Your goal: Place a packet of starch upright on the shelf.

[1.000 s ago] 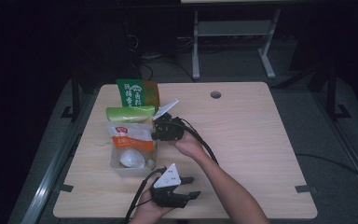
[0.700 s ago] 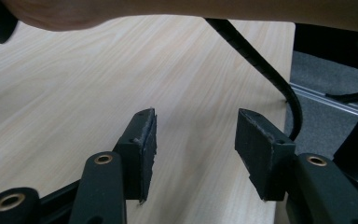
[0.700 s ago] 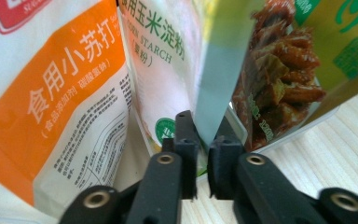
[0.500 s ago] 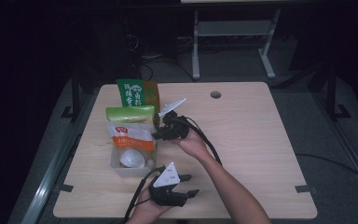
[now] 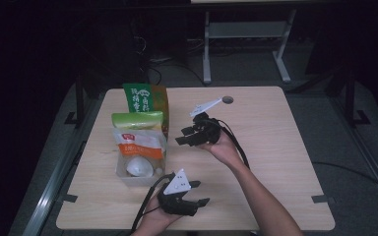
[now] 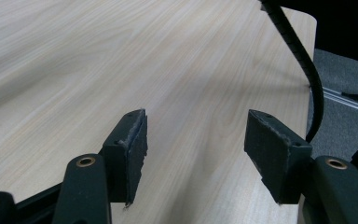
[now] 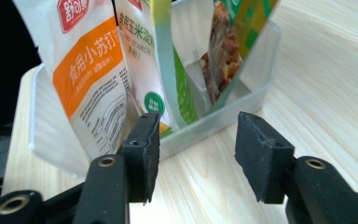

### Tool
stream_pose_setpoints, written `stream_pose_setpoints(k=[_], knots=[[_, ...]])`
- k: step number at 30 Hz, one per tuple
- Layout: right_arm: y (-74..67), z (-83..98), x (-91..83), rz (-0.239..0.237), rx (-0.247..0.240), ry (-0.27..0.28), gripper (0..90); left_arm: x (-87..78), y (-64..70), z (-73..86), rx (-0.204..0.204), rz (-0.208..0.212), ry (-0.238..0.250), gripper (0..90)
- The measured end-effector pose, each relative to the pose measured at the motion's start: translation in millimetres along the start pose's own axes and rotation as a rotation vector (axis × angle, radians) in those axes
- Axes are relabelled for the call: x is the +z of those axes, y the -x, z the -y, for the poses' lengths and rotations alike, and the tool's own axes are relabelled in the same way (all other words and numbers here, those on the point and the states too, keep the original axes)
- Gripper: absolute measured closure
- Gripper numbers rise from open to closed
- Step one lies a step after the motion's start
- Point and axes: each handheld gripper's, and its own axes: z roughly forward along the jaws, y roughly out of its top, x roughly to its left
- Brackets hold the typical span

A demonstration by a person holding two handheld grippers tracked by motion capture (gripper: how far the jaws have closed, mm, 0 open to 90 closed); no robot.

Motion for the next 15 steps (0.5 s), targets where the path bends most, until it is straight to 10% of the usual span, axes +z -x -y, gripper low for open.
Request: stream_pose_setpoints(k=[15], knots=[[15.9,20.1,-40.0,0.011,0.047,-0.018,37.8,-1.1,-4.0,0.1,-0.013,-0.012,-0.009,35.3]])
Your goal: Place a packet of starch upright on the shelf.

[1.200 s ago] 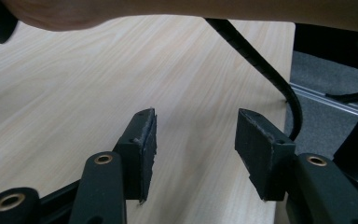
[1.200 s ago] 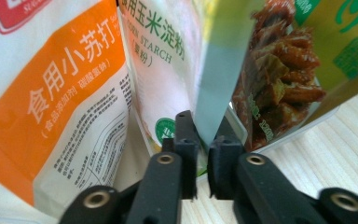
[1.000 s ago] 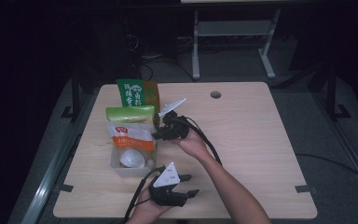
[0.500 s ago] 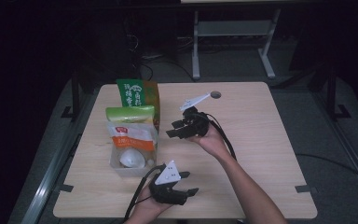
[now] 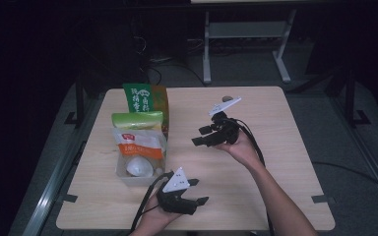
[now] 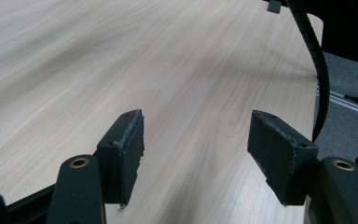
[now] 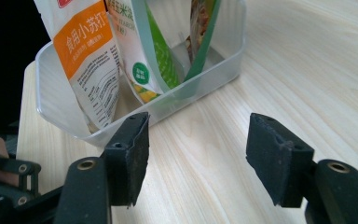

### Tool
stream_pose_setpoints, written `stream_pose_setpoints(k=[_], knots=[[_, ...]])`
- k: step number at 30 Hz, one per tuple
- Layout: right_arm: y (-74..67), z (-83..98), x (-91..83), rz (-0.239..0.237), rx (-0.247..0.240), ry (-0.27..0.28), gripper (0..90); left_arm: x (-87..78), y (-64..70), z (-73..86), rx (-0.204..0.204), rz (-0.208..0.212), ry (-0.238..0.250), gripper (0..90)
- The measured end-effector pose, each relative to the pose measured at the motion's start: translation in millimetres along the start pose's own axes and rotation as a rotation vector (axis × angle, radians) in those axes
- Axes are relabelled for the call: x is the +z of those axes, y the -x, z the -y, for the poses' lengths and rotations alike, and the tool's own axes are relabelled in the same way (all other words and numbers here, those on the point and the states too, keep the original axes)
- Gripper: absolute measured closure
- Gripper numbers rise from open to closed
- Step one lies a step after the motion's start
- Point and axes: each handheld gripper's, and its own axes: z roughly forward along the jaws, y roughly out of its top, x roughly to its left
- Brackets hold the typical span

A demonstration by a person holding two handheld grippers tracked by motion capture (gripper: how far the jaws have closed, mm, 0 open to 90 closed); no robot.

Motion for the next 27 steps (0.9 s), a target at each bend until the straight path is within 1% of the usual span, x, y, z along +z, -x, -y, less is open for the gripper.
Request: stream_pose_setpoints(k=[4,8,9,11,17,20,23,27], knots=[[2.2,2.9,-7.3,0.000,0.007,0.001,36.4,-0.9,-0.6,0.0,0.001,-0.001,0.003,35.2],[4.0,5.9,-12.9,-0.001,0.013,-0.018,35.1,-1.3,-1.1,-0.1,-0.007,-0.002,0.009,34.9],[3.0,7.2,-15.8,0.010,-0.003,-0.031,35.2,-1.2,-1.1,-0.2,-0.009,-0.002,0.011,34.6],[2.9,8.5,-18.7,0.009,-0.001,-0.040,35.0,-1.2,-1.4,-0.2,-0.012,-0.003,0.012,34.3],[4.2,11.5,-24.9,0.008,0.002,-0.046,33.7,-0.9,-1.1,-0.1,-0.010,-0.004,0.012,33.6],[5.2,13.4,-30.6,0.005,0.007,-0.045,33.5,-1.1,-1.7,-0.2,-0.007,-0.007,0.015,33.5],[5.2,14.5,-33.5,0.013,0.008,-0.044,33.5,-1.6,-2.3,-0.3,-0.006,-0.011,0.016,33.6],[6.5,19.1,-40.6,0.017,0.010,-0.056,33.5,-2.2,-2.9,-0.5,-0.007,-0.010,0.017,33.6]])
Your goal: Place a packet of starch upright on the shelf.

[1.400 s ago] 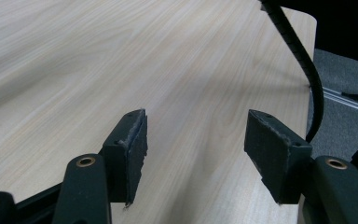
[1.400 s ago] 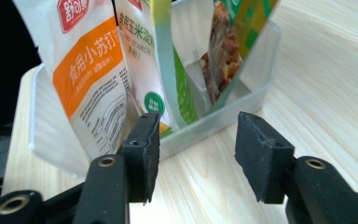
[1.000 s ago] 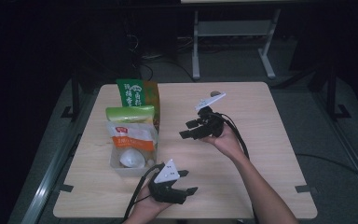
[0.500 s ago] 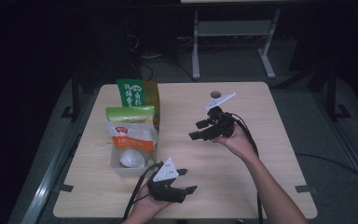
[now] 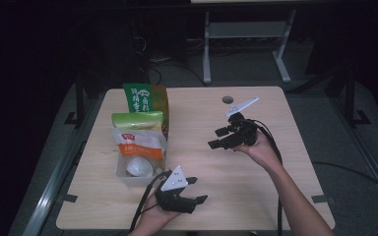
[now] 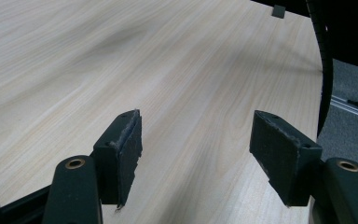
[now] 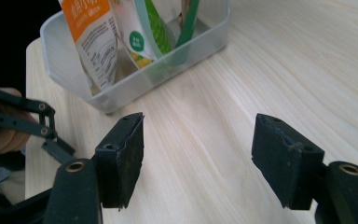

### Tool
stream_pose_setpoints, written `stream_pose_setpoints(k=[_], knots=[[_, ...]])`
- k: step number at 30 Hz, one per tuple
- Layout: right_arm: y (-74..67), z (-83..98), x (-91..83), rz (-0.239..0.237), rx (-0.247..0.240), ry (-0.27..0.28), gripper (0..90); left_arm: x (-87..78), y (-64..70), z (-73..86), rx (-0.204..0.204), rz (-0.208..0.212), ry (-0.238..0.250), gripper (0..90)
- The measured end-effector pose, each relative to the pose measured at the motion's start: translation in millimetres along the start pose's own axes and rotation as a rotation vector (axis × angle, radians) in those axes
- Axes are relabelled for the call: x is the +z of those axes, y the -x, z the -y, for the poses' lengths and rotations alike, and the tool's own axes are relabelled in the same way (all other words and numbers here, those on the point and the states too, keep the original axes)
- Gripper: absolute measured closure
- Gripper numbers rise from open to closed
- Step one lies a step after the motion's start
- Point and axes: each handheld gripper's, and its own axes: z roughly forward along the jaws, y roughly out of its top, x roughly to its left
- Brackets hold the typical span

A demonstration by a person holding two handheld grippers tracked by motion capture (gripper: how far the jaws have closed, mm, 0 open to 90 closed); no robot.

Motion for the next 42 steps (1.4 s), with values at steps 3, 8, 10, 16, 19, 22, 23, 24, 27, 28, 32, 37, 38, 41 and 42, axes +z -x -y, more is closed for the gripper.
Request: stream_pose_setpoints(k=[3,8,10,16,19,22,23,24,27,28,32,37,38,41,42], knots=[[1.1,6.2,-4.5,0.002,0.004,0.011,33.7,-0.3,-0.8,-0.2,0.003,-0.002,0.000,33.6],[2.7,14.8,-9.4,0.007,-0.001,0.014,33.3,-0.6,-1.5,-0.1,0.008,-0.004,0.000,33.5],[3.7,17.7,-10.9,0.005,0.001,-0.001,32.0,-1.0,-1.9,-0.2,0.006,-0.006,0.000,33.4],[4.2,27.8,-21.5,0.012,0.011,0.027,31.7,-1.6,-2.1,-0.2,0.001,-0.008,-0.003,33.3],[5.0,31.6,-24.6,0.015,0.020,0.033,31.0,-1.8,-2.6,-0.2,0.008,-0.010,-0.005,33.3],[6.6,38.0,-28.3,0.015,0.032,0.031,30.6,-2.3,-3.0,-0.2,0.007,-0.012,-0.003,33.2],[7.1,40.1,-29.7,0.017,0.041,0.026,30.7,-2.7,-3.5,-0.2,0.010,-0.013,-0.004,33.2],[7.3,45.0,-32.8,0.020,0.045,0.035,30.9,-2.8,-3.8,-0.1,0.008,-0.015,-0.003,33.2],[7.4,49.6,-35.3,0.024,0.055,0.040,30.9,-2.9,-4.4,0.3,0.002,-0.016,-0.001,33.2],[7.5,51.8,-36.9,0.027,0.057,0.036,30.8,-2.9,-4.5,0.3,0.002,-0.017,0.000,33.2],[8.1,60.1,-42.1,0.028,0.068,0.040,30.7,-2.4,-4.0,0.5,0.001,-0.017,-0.001,33.1],[8.7,71.0,-46.0,0.035,0.084,0.044,30.4,-2.6,-4.4,0.7,-0.003,-0.019,0.001,33.1],[9.7,75.2,-47.1,0.035,0.089,0.044,30.0,-2.7,-4.7,0.8,-0.002,-0.019,0.000,33.0],[9.7,79.7,-48.2,0.037,0.097,0.046,30.0,-3.0,-4.9,0.8,-0.003,-0.021,-0.001,33.0],[10.0,81.8,-48.6,0.038,0.099,0.043,30.0,-2.8,-4.7,0.9,-0.003,-0.021,0.001,33.0]])
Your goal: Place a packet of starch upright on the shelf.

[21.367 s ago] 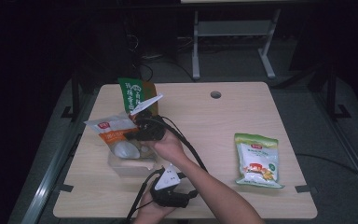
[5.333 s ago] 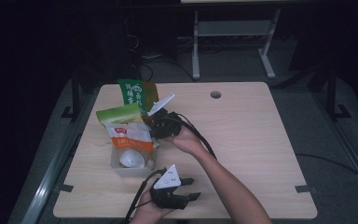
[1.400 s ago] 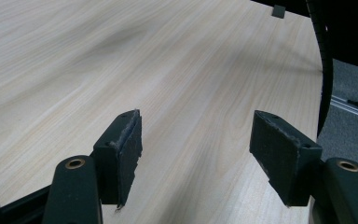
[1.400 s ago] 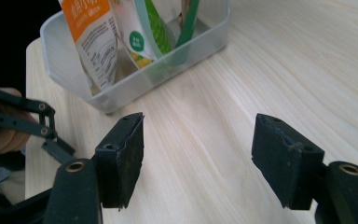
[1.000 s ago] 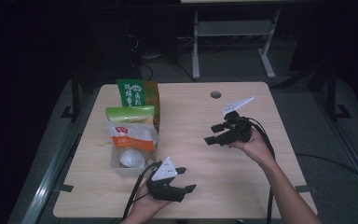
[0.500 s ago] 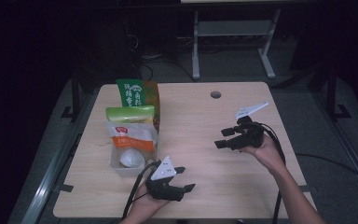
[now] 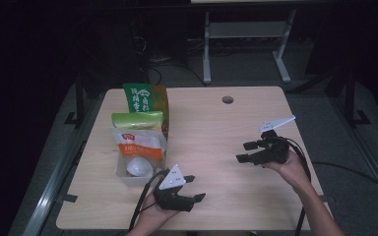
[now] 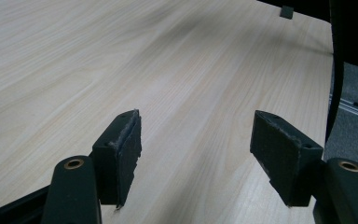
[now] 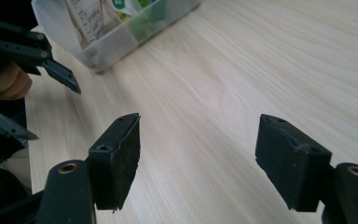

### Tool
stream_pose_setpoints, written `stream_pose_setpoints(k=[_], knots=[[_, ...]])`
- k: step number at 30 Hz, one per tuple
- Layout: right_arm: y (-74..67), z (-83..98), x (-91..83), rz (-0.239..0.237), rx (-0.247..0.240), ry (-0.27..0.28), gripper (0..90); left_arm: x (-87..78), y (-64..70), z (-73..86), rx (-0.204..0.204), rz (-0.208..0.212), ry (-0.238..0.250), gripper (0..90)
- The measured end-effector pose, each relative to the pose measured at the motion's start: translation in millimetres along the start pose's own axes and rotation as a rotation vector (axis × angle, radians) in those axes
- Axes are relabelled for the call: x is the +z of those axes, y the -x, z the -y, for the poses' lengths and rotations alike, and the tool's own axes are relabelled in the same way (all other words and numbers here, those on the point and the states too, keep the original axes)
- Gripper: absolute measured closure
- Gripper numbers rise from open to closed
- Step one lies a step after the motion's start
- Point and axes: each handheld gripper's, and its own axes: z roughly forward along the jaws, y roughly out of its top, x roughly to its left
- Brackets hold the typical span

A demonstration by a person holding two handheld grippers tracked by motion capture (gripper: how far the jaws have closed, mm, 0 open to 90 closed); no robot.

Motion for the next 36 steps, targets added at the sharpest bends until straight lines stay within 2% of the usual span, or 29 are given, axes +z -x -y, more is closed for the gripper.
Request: stream_pose_setpoints(k=[26,36], knots=[[1.9,62.5,-15.8,0.031,0.083,-0.003,27.9,-0.3,-1.8,2.4,-0.007,-0.009,-0.009,31.9],[-0.8,80.0,-20.8,0.041,0.111,0.004,27.6,-0.1,-1.9,3.2,-0.009,-0.013,-0.013,31.1]])
